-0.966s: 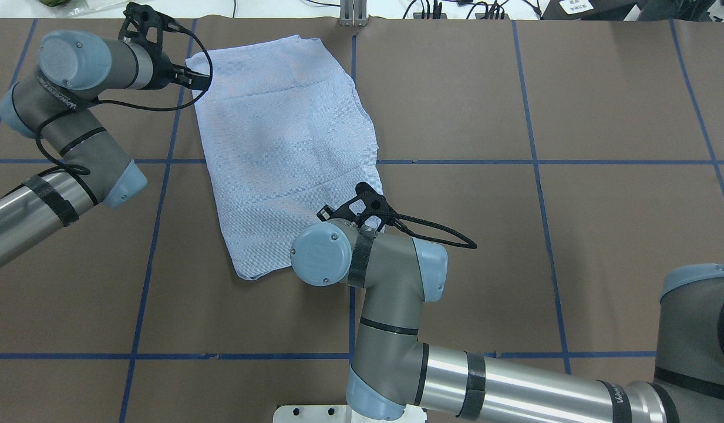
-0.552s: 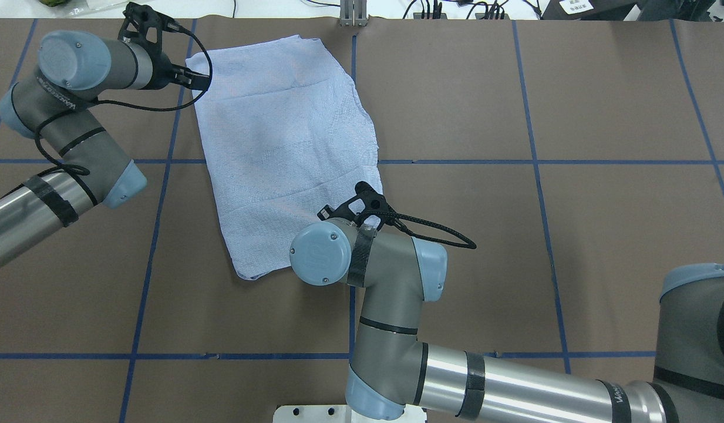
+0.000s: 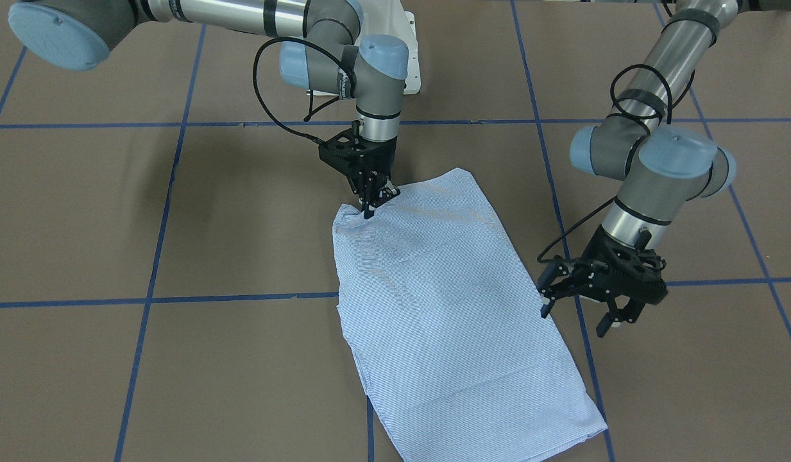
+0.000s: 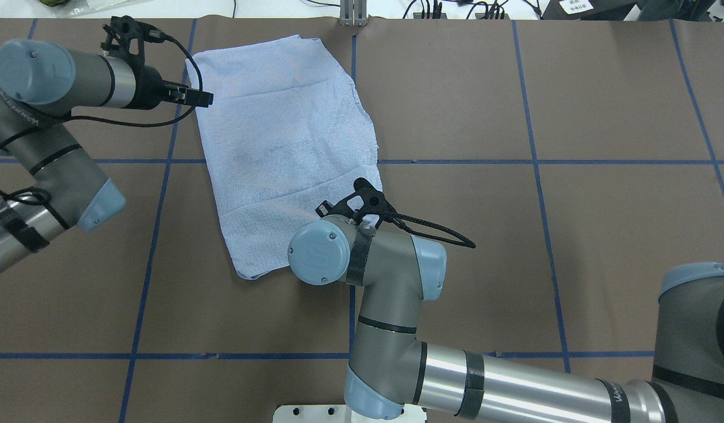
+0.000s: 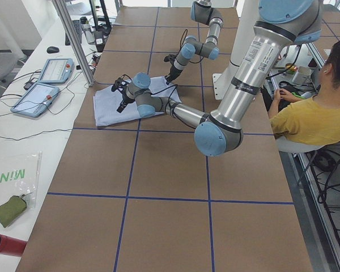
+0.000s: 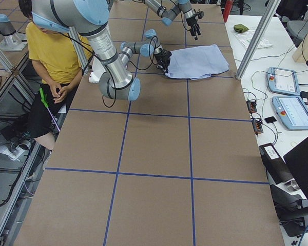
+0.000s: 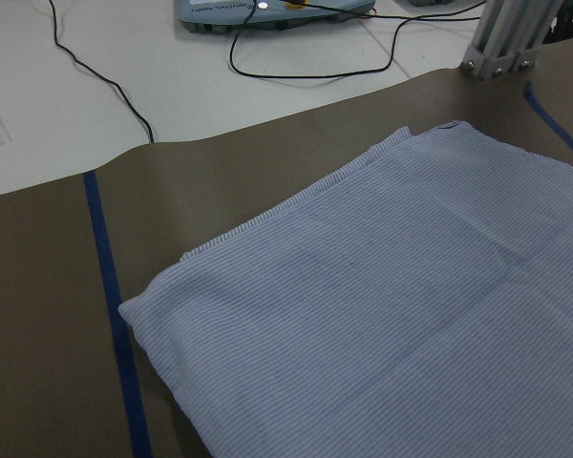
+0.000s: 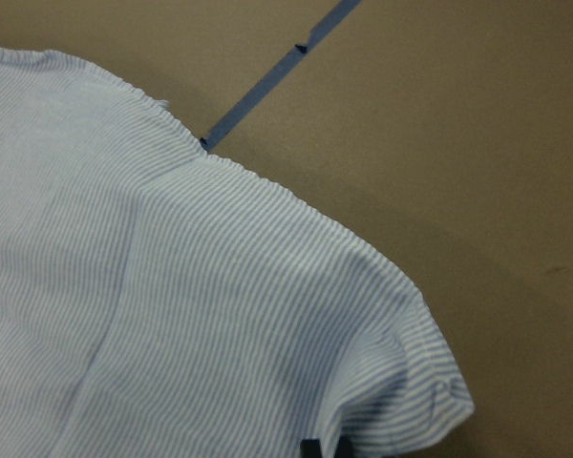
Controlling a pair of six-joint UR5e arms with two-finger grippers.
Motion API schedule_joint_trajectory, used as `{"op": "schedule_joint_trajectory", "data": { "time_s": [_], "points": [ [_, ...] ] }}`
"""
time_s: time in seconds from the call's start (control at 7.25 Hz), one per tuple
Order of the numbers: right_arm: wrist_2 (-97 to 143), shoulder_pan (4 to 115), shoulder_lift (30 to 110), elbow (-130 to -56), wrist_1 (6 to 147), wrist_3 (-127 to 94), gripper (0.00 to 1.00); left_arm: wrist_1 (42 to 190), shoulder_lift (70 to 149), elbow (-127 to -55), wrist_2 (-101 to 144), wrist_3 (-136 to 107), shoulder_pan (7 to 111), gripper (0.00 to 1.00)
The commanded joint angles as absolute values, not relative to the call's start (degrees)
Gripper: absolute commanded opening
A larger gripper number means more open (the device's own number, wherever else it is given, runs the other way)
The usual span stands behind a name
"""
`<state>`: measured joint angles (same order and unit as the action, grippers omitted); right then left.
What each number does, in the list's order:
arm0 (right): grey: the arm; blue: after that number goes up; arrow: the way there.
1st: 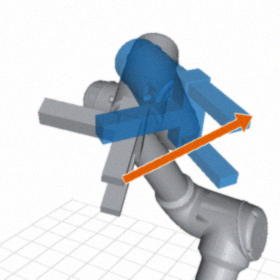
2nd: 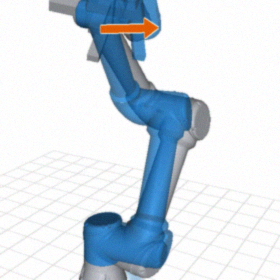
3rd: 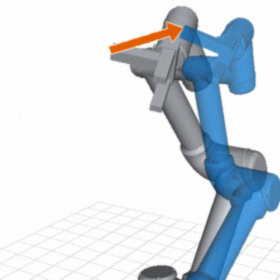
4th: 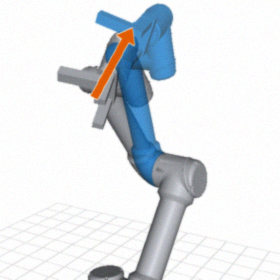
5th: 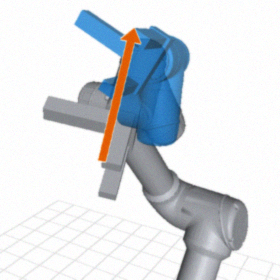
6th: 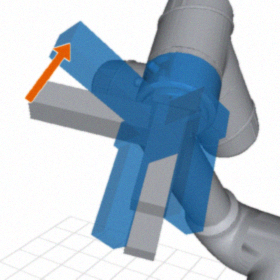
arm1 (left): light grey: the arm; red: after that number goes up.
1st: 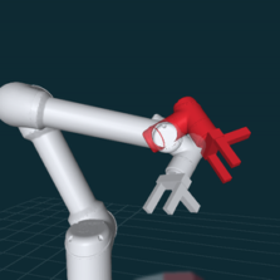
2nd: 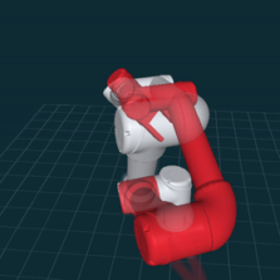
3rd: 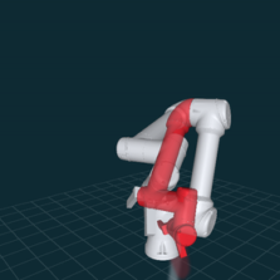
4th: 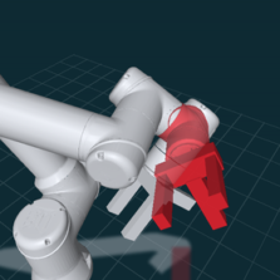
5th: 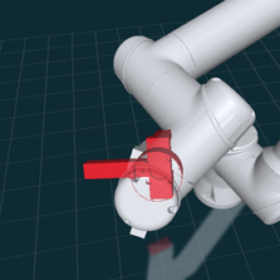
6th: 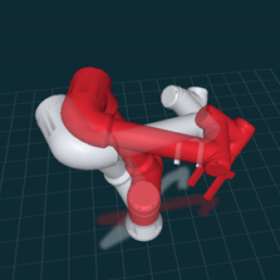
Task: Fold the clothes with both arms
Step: 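Lower the left gripper to the shirt's near edge beside the right gripper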
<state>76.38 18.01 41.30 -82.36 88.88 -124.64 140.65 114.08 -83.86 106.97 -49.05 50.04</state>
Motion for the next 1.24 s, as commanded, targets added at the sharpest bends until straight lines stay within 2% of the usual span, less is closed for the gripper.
{"op": "schedule_joint_trajectory", "data": {
  "time_s": [0.0, 0.14, 0.28, 0.69, 1.1],
  "points": [
    [76.11, 18.02, 41.31, -82.53, 88.86, -124.63, 0.00, 140.54, 103.59, -98.37, 107.14, -63.47, 42.93, 1.00],
    [76.03, 18.02, 41.40, -82.62, 88.86, -124.63, 0.00, 140.45, 98.40, -103.92, 107.05, -67.81, 39.58, 1.00],
    [75.59, 17.93, 41.57, -82.62, 88.86, -124.63, 0.00, 140.45, 96.09, -105.54, 102.44, -72.55, 36.24, 1.00],
    [75.50, 17.93, 41.66, -82.79, 88.86, -124.63, 0.00, 139.83, 96.77, -104.86, 90.11, -90.31, 25.07, 0.82],
    [75.50, 17.93, 41.48, -82.88, 88.86, -124.63, 0.00, 132.32, 101.84, -103.54, 87.01, -91.76, 22.24, 0.82]
  ]
}}
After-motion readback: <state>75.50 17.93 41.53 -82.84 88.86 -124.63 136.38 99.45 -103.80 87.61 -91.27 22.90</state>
